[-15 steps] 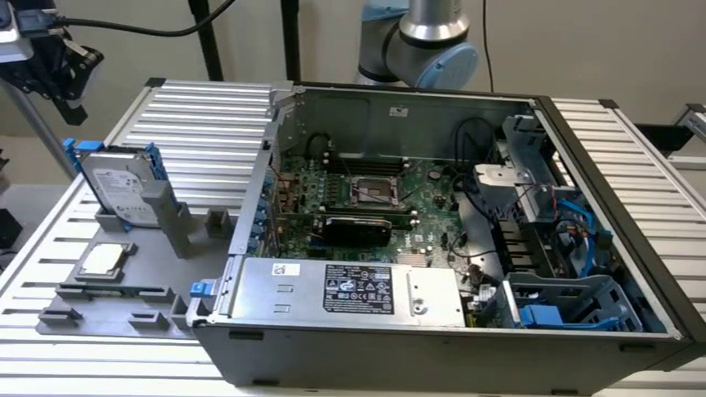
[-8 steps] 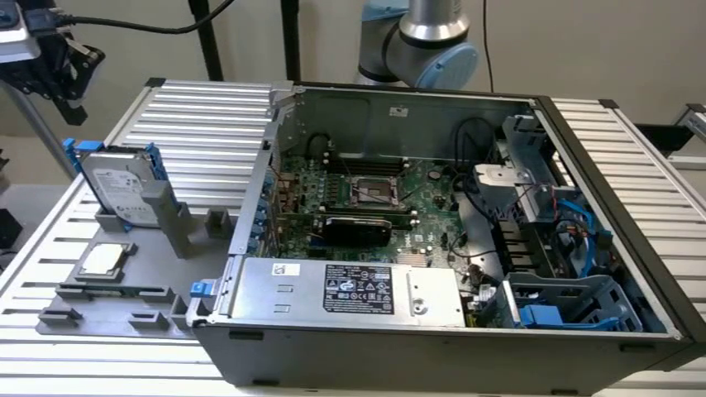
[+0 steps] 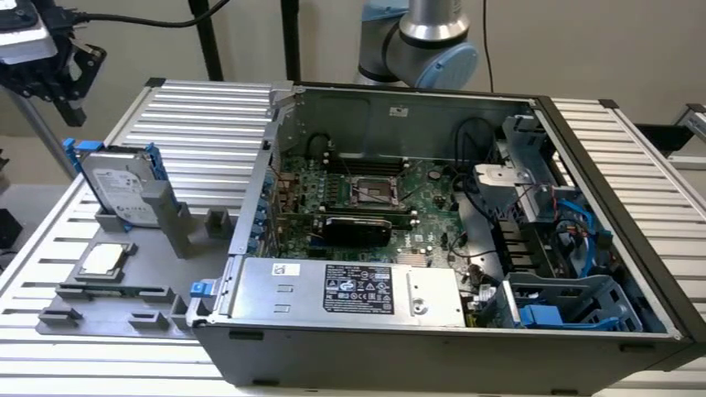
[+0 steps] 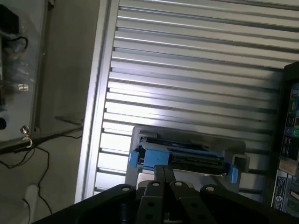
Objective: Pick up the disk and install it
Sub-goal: 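Reach for the disk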
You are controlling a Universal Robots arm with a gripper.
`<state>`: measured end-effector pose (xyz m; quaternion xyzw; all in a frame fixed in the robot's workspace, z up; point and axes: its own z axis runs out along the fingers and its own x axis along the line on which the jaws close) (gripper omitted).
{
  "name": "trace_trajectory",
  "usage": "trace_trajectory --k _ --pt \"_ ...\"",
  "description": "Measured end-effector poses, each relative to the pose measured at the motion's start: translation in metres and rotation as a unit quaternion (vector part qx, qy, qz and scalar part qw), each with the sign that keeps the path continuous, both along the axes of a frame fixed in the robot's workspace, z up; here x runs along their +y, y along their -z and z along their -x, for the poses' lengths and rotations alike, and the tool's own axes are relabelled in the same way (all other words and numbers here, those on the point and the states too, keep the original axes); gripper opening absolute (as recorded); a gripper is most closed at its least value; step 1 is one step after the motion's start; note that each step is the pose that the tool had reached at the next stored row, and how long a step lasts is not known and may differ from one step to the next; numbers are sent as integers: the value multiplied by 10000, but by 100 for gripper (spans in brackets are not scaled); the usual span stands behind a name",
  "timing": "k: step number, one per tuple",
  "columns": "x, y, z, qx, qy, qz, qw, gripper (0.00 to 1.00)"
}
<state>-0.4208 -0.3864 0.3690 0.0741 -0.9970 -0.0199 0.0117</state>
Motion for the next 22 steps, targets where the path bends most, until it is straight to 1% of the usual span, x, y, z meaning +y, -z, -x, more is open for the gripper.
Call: trace_trajectory --k 2,5,8,10,13,16,18,22 --pt "0 5 0 -1 -180 0 9998 0" --pt "0 12 0 -1 -450 0 9990 0" --pt "0 19 0 -1 -725 0 9974 0" --pt "0 24 0 -1 -904 0 9959 0" --pt "0 30 0 0 -1180 0 9930 0" --pt "0 37 0 -1 -1447 0 9895 0" --pt "0 42 0 -1 -1626 -1 9867 0" --pt "0 53 0 -1 -1985 0 9801 0"
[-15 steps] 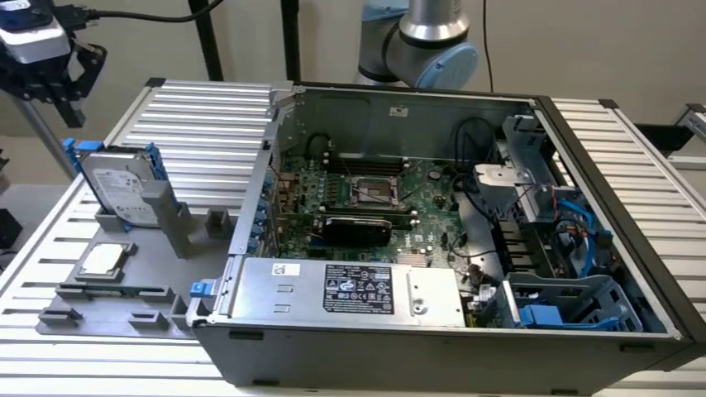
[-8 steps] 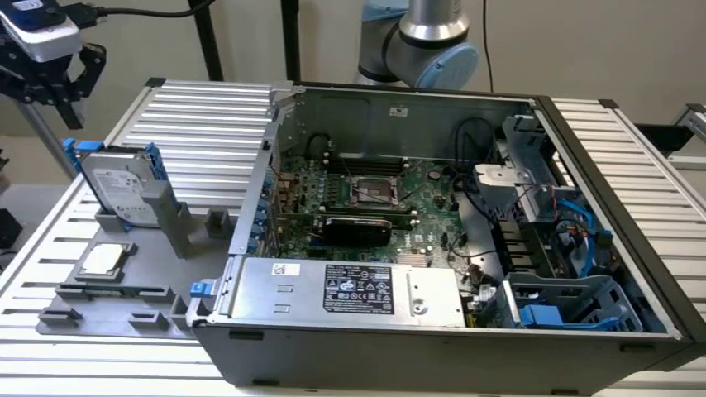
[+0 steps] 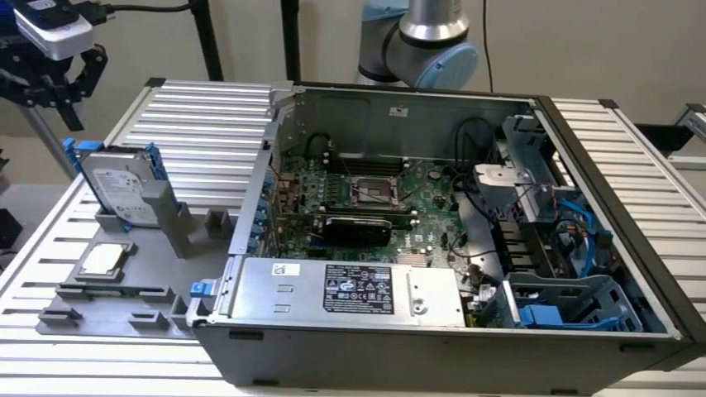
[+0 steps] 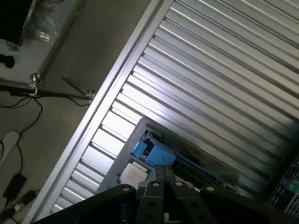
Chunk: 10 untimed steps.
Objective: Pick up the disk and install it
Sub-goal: 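Reach for the disk, then pick up the disk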
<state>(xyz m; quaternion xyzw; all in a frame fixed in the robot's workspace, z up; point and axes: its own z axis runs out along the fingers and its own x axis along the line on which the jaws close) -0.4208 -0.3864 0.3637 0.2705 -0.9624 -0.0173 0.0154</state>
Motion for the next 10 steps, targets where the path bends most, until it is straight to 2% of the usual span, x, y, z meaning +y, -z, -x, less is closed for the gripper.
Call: trace_trajectory --k 5,10 --pt "0 15 0 0 -458 0 9990 0" --pt "0 29 0 0 -915 0 9958 0"
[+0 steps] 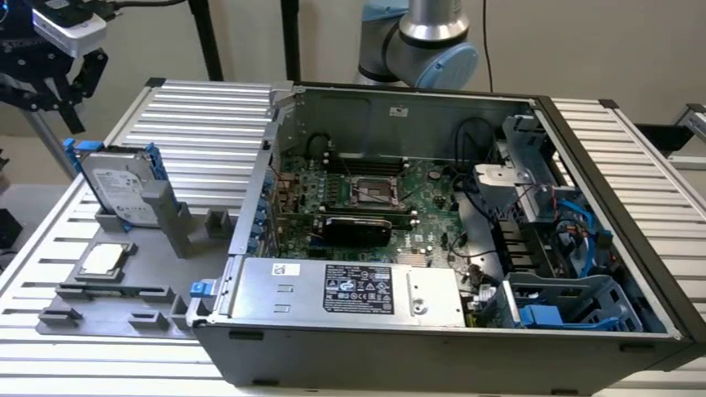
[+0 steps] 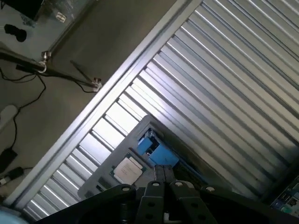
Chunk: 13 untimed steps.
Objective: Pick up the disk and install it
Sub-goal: 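Pick up the disk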
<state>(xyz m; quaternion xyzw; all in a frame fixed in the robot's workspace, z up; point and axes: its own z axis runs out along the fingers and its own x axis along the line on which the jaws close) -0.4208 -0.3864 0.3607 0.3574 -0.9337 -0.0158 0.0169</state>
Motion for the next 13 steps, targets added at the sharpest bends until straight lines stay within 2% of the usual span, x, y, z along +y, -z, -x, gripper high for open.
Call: trace_trajectory --k 4,7,10,13 --pt "0 11 0 0 -364 0 9993 0" --pt "0 19 0 -3 -634 0 9980 0" --pt "0 25 0 -9 -911 1 9958 0" --pt "0 31 0 -15 -1182 1 9930 0"
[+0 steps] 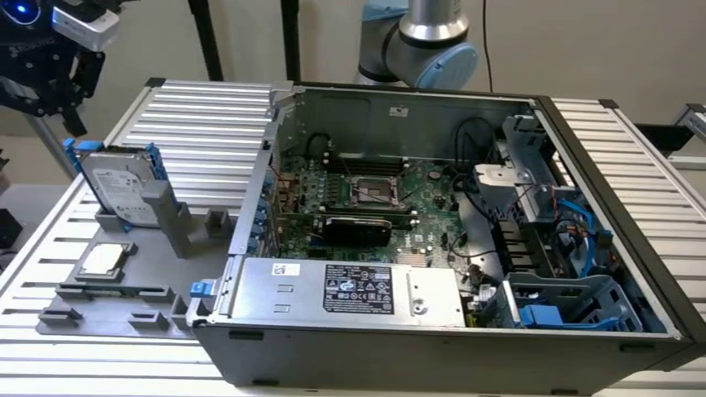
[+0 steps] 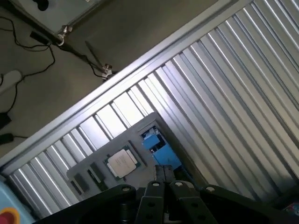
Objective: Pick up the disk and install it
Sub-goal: 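Pick up the disk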
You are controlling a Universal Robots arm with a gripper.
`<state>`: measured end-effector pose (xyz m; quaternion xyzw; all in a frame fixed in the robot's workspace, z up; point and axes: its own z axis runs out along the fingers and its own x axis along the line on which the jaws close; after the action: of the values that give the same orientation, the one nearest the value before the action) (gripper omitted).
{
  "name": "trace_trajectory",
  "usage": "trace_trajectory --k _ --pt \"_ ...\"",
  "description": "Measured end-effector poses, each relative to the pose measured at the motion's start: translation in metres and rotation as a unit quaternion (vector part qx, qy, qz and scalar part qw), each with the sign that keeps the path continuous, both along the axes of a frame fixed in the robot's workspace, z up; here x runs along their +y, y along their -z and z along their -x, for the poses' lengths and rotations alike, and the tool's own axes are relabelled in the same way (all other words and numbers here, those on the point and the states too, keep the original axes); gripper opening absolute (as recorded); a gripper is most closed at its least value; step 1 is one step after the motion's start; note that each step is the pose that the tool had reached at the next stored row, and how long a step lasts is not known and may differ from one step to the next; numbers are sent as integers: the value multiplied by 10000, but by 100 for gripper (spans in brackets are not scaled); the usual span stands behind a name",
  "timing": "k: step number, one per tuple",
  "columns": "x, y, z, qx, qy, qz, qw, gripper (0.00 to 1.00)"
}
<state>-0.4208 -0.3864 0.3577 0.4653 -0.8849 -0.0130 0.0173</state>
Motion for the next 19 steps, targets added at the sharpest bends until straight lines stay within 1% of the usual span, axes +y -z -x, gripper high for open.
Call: trace_trajectory --k 3,5,7,10,11,15,17,19 --pt "0 5 0 -5 -275 0 9996 0" --pt "0 7 0 -8 -458 0 9990 0" --pt "0 10 0 -12 -637 0 9980 0" --pt "0 13 0 -18 -906 0 9959 0" --pt "0 14 0 -21 -996 0 9950 0" --pt "0 20 0 -34 -1356 1 9908 0" --pt "0 23 0 -43 -1540 1 9881 0" --pt "0 29 0 -59 -1696 3 9855 0"
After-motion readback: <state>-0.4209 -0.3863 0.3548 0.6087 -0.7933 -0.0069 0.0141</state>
